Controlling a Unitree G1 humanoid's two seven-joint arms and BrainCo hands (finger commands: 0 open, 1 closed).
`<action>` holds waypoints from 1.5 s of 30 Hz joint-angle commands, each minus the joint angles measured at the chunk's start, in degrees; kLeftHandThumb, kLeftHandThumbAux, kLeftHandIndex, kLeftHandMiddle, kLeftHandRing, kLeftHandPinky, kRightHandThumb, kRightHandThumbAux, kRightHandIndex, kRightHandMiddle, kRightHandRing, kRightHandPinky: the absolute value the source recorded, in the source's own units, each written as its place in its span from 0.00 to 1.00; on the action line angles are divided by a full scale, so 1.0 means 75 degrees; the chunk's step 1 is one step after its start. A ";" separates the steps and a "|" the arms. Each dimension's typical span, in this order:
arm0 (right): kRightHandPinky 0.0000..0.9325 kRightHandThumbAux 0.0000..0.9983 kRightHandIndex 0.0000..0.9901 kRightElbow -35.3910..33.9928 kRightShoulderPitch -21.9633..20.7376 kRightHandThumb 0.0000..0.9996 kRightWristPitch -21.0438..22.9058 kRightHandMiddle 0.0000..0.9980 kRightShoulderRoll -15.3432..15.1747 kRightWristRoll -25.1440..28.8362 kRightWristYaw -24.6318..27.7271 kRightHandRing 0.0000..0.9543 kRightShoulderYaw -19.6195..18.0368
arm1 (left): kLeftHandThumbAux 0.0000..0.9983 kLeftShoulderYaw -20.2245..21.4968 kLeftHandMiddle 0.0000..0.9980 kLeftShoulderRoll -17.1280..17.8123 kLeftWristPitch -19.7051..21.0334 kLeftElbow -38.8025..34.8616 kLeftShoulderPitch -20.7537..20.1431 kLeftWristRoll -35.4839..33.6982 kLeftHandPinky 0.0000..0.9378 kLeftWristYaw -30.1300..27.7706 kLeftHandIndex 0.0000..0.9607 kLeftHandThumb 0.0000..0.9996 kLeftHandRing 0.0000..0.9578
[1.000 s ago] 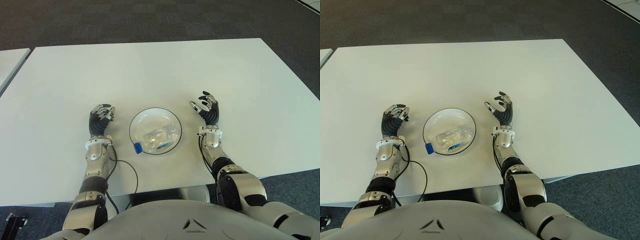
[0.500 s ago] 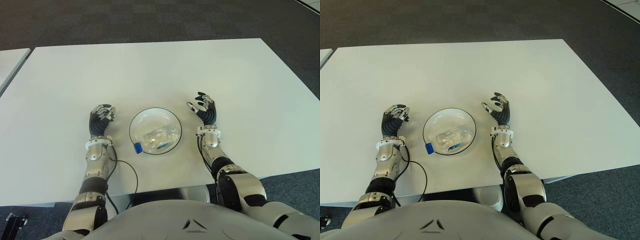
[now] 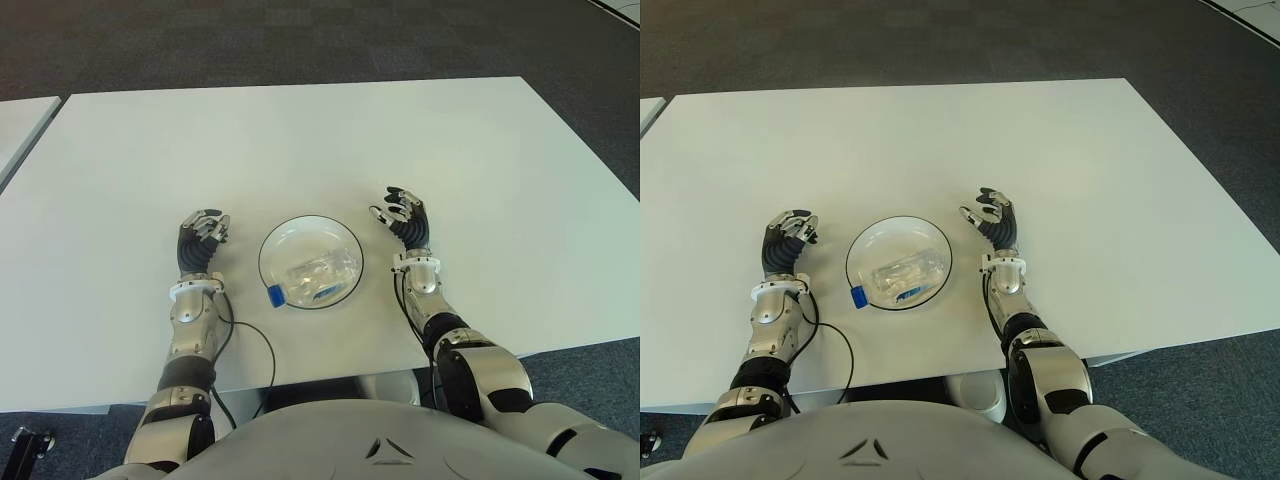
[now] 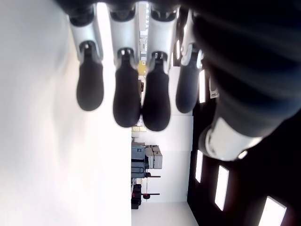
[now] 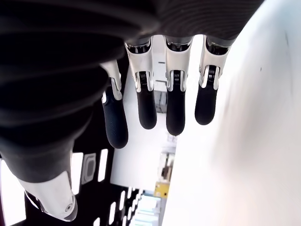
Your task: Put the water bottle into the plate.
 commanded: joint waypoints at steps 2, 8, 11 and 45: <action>0.80 0.74 0.44 0.0206 0.0235 0.70 0.0446 0.72 0.0083 0.0218 0.0393 0.77 -0.0087 | 0.71 0.0009 0.69 -0.0066 0.0249 0.0156 0.0194 -0.0083 0.69 -0.0163 0.45 0.71 0.69; 0.79 0.74 0.44 0.0183 0.0239 0.70 0.0539 0.71 0.0094 0.0304 0.0602 0.77 -0.0165 | 0.71 0.0006 0.69 -0.0058 0.0193 0.0158 0.0203 -0.0090 0.69 -0.0214 0.45 0.71 0.70; 0.78 0.74 0.44 0.0177 0.0239 0.70 0.0599 0.71 0.0100 0.0353 0.0685 0.76 -0.0206 | 0.71 -0.0004 0.69 -0.0054 0.0210 0.0148 0.0209 -0.0069 0.69 -0.0177 0.45 0.71 0.70; 0.77 0.73 0.44 0.0095 0.0268 0.70 0.0851 0.71 0.0228 0.0767 0.1374 0.75 -0.0593 | 0.71 0.0012 0.67 -0.0049 0.0629 -0.0053 0.0269 0.0104 0.66 0.0103 0.45 0.71 0.67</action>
